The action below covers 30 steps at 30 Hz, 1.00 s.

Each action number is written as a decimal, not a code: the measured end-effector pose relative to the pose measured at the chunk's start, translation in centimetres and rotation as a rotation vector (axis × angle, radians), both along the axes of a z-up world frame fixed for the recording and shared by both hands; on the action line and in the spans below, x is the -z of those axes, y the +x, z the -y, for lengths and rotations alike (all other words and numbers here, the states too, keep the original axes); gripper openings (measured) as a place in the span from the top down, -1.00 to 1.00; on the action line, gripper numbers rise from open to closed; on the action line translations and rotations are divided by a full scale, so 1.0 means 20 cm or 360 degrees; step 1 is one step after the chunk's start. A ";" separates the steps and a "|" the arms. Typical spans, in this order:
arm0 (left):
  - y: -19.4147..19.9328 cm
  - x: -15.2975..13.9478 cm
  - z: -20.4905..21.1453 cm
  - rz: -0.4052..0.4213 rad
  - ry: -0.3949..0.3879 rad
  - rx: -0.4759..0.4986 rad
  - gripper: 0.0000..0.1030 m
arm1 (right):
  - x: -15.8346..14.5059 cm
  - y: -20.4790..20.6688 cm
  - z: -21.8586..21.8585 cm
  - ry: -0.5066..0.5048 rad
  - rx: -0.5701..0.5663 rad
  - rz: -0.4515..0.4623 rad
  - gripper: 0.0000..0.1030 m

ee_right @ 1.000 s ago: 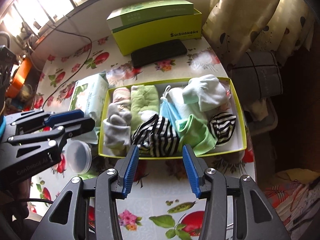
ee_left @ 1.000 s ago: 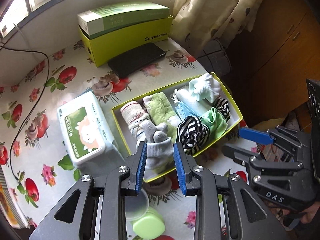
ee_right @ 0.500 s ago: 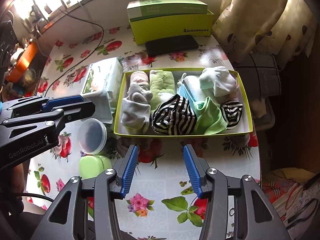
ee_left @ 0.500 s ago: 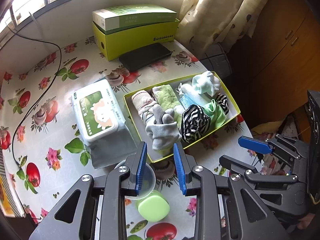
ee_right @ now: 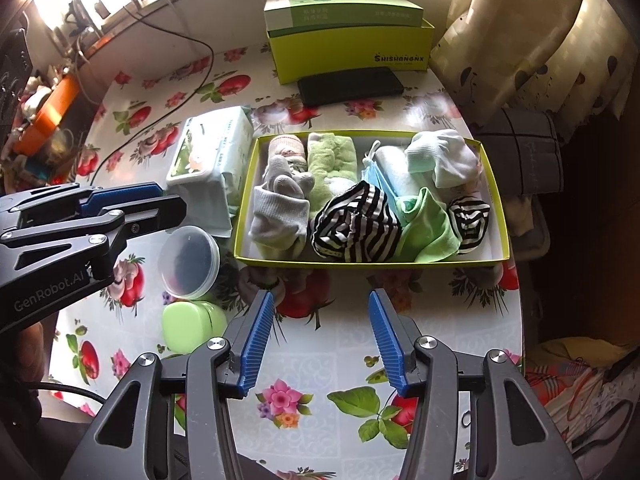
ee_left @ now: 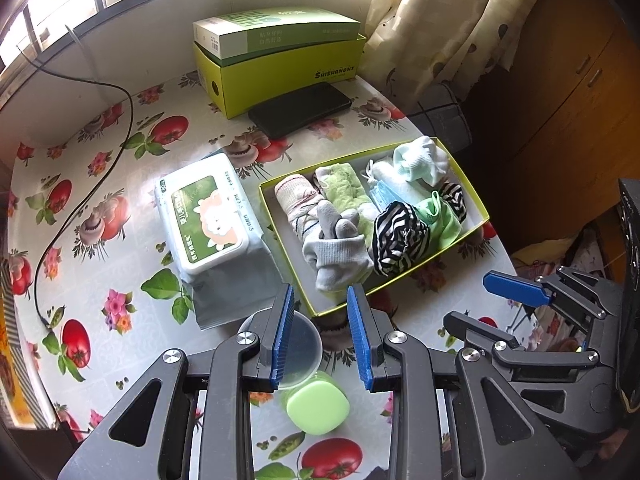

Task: Organize soft objects

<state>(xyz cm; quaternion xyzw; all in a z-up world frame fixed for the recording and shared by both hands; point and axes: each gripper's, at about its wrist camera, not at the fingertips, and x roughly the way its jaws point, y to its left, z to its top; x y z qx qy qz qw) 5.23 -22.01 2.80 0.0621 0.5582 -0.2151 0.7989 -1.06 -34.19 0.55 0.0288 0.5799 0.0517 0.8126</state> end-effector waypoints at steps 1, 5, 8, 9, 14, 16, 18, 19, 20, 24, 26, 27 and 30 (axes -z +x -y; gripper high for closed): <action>0.00 0.00 0.00 0.0001 0.0001 0.0000 0.44 | 0.00 0.00 0.00 0.0001 -0.0001 0.0000 0.04; 0.00 0.00 -0.01 -0.0007 -0.0008 -0.0012 0.44 | 0.00 0.00 0.00 0.0001 0.0001 0.0003 0.03; 0.01 0.01 -0.01 -0.0022 -0.0015 -0.0016 0.44 | 0.01 0.00 0.00 0.0007 -0.0001 -0.0002 0.03; 0.01 0.01 0.00 -0.0026 -0.0017 -0.0013 0.44 | 0.01 0.00 0.00 0.0009 0.0000 -0.0003 0.03; 0.01 0.02 0.02 -0.0036 0.0000 0.0006 0.44 | 0.01 0.01 0.00 0.0014 0.0002 -0.0002 0.03; 0.02 0.02 0.02 -0.0040 0.0002 0.0007 0.44 | 0.02 0.01 0.00 0.0018 0.0006 -0.0004 0.02; 0.02 0.03 0.03 -0.0046 0.0001 0.0012 0.44 | 0.03 0.01 0.01 0.0023 0.0008 -0.0005 0.02; 0.02 0.03 0.03 -0.0054 0.0010 0.0018 0.44 | 0.03 0.01 0.01 0.0025 0.0008 -0.0006 0.02; 0.02 0.04 0.04 -0.0057 0.0020 0.0024 0.44 | 0.03 0.01 0.01 0.0027 0.0009 -0.0008 0.02; 0.01 0.05 0.05 -0.0062 0.0033 0.0034 0.44 | 0.04 0.01 0.02 0.0030 0.0010 -0.0016 0.02; 0.01 0.05 0.05 -0.0062 0.0031 0.0034 0.44 | 0.05 0.01 0.02 0.0032 0.0010 -0.0016 0.02; 0.01 0.05 0.05 -0.0063 0.0030 0.0031 0.44 | 0.05 0.02 0.02 0.0033 0.0007 -0.0017 0.02; 0.02 0.05 0.05 -0.0067 0.0029 0.0028 0.44 | 0.05 0.02 0.02 0.0034 0.0009 -0.0017 0.02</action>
